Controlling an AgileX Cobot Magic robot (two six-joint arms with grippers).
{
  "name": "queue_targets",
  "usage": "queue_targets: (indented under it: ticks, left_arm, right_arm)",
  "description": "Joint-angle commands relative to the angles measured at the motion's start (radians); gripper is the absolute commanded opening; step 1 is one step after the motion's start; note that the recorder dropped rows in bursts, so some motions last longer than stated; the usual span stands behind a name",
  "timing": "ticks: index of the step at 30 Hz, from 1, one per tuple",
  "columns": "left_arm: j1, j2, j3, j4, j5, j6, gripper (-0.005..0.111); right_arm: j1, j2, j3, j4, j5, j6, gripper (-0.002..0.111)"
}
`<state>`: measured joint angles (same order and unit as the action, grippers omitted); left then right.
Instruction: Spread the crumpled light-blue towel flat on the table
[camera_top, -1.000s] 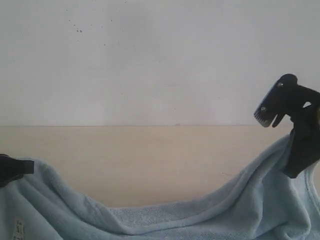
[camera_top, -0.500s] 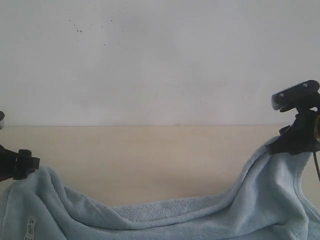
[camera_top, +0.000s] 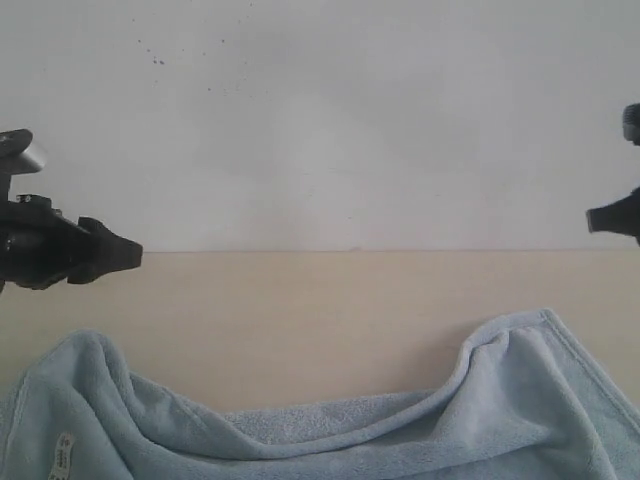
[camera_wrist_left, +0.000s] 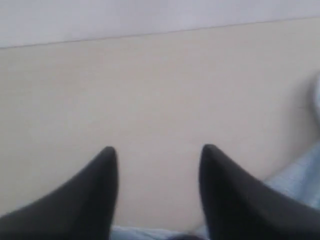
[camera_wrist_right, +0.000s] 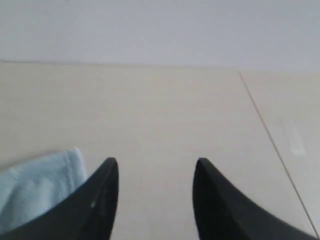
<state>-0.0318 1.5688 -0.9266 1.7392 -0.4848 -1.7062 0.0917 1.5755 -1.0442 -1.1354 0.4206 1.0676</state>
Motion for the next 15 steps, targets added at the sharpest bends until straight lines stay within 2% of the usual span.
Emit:
queue_targets:
  ticks: [1,2,4,6,11,15]
  left_arm:
    - [-0.003,-0.012,0.053,0.005,-0.182,-0.009,0.005]
    - [-0.003,-0.013,0.078,0.005,-0.207,-0.021,0.005]
    - [-0.003,-0.015,0.120,0.005,-0.255,-0.061,0.004]
    - [-0.003,-0.017,0.152,0.005,-0.302,-0.122,0.004]
    - [-0.003,-0.017,0.185,-0.109,-0.323,-0.136,0.004]
    - [-0.003,-0.001,0.194,-0.228,-0.323,-0.132,0.004]
  right_arm:
    - [-0.003,-0.005,0.081,0.332,0.074,-0.240,0.008]
    - [-0.001,-0.005,0.114,0.411,0.035,-0.341,-0.001]
    - [-0.001,-0.009,0.150,0.616,-0.031,-0.523,0.001]
    - [-0.001,-0.013,0.155,0.741,-0.041,-0.595,0.001]
    - [-0.001,-0.006,0.155,0.733,-0.156,-0.627,0.001]
    - [-0.001,0.076,0.155,0.733,-0.336,-0.627,0.001]
